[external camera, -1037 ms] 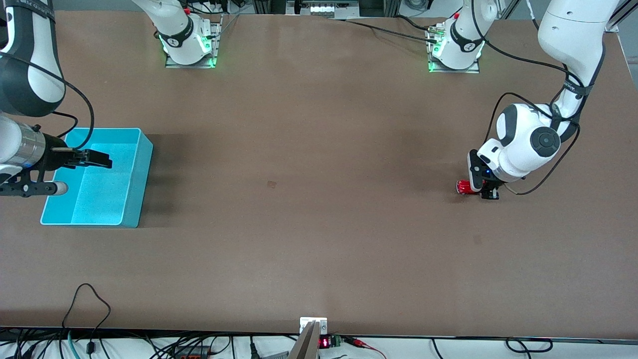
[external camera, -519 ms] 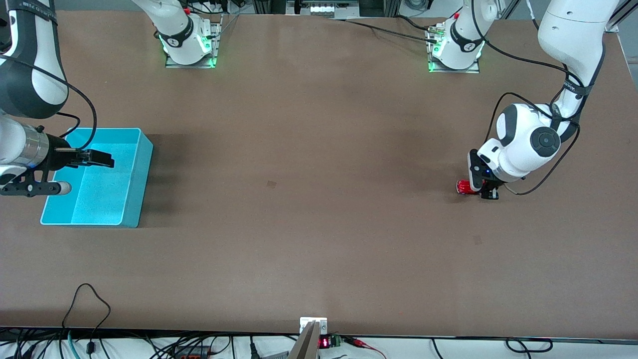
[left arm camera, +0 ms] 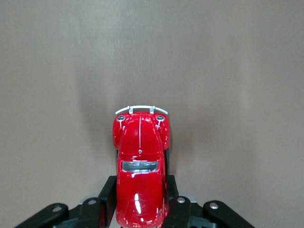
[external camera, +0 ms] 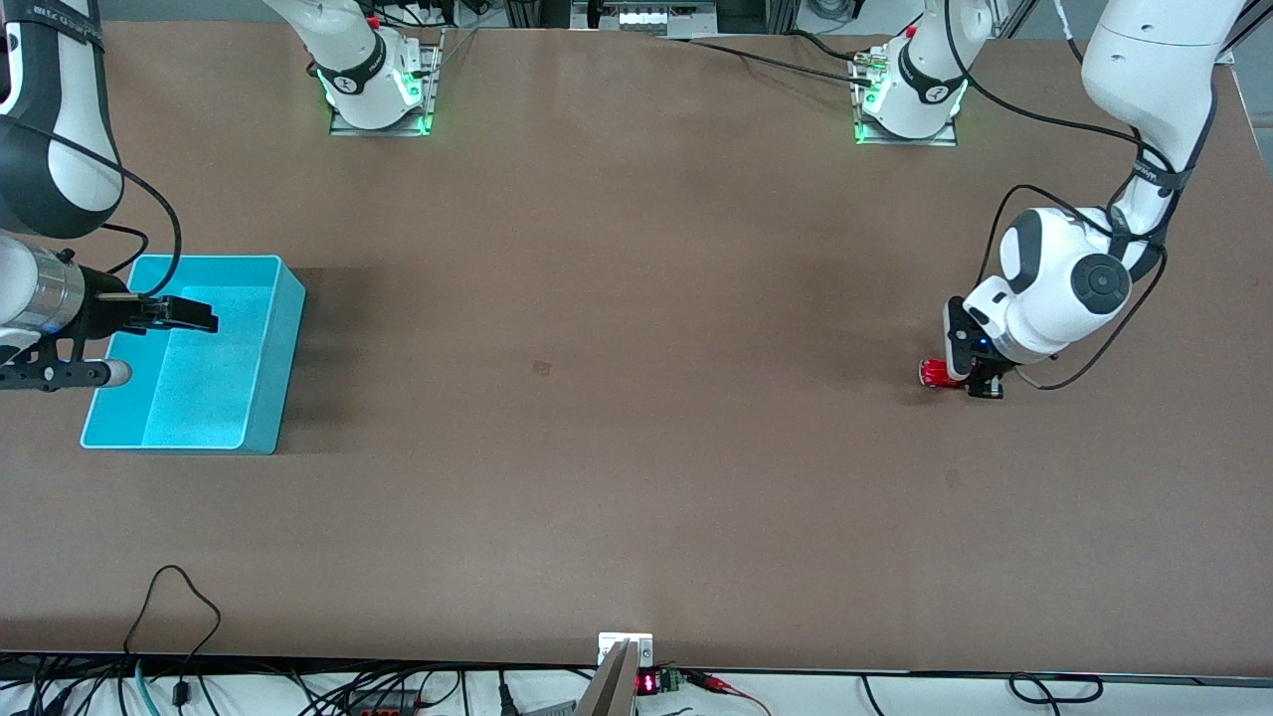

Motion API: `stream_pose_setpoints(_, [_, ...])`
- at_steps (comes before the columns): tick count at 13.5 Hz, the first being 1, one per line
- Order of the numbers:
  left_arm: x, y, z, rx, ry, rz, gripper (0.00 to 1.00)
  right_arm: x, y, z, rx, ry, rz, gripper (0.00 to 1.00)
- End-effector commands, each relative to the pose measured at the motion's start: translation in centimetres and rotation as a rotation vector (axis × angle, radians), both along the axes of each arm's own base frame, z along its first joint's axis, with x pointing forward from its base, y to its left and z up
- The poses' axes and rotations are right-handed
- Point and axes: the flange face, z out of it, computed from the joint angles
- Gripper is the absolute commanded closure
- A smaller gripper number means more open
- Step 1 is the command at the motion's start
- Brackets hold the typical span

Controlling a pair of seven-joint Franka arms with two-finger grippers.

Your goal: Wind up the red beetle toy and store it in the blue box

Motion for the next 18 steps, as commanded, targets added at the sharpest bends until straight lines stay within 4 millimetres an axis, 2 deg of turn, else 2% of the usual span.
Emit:
stream_pose_setpoints(1, [-0.3,2.3,-3.3,-0.007,0.049,-0.051,0.64,-0.6,0.2,0.4,0.007,-0.007,0.015,0.00])
stream_pose_setpoints(5, [-0.7,6.8,-3.6,-0.007,0.063,-0.029,0.64,-0.5,0.7,0.6,0.005,-0.010,0.008,0.00])
stream_pose_setpoints(9, [-1.5,13.8,-4.0,-0.013,0.062,0.001,0.63,-0.5,0.7,0.6,0.006,-0.010,0.007,0.00])
stream_pose_setpoints(10, [-1.4,15.0,-4.2,-0.015,0.058,-0.029,0.63,-0.5,0.8,0.6,0.007,-0.010,0.009,0.00])
stream_pose_setpoints(11, [-1.6,16.1,-4.1,-0.016,0.056,-0.039,0.60,-0.5,0.8,0.6,0.007,-0.010,0.009,0.00])
stream_pose_setpoints(12, [-1.7,16.6,-3.8,-0.015,0.054,-0.035,0.42,-0.5,0.8,0.6,0.007,-0.011,0.009,0.00])
stream_pose_setpoints(13, [-1.4,16.8,-2.9,-0.016,0.058,-0.029,0.16,-0.5,0.8,0.6,0.007,-0.011,0.009,0.00])
stream_pose_setpoints(14, [-0.5,16.6,-1.7,-0.020,0.077,-0.039,0.00,-0.5,0.8,0.6,0.007,-0.010,0.009,0.00])
stream_pose_setpoints(15, [1.0,15.5,0.7,-0.031,0.105,-0.059,0.00,-0.5,0.9,0.6,0.008,-0.010,0.007,0.00])
stream_pose_setpoints(18, [5.0,9.0,8.8,-0.048,0.185,-0.172,0.00,-0.5,0.9,0.6,0.009,-0.010,0.006,0.00])
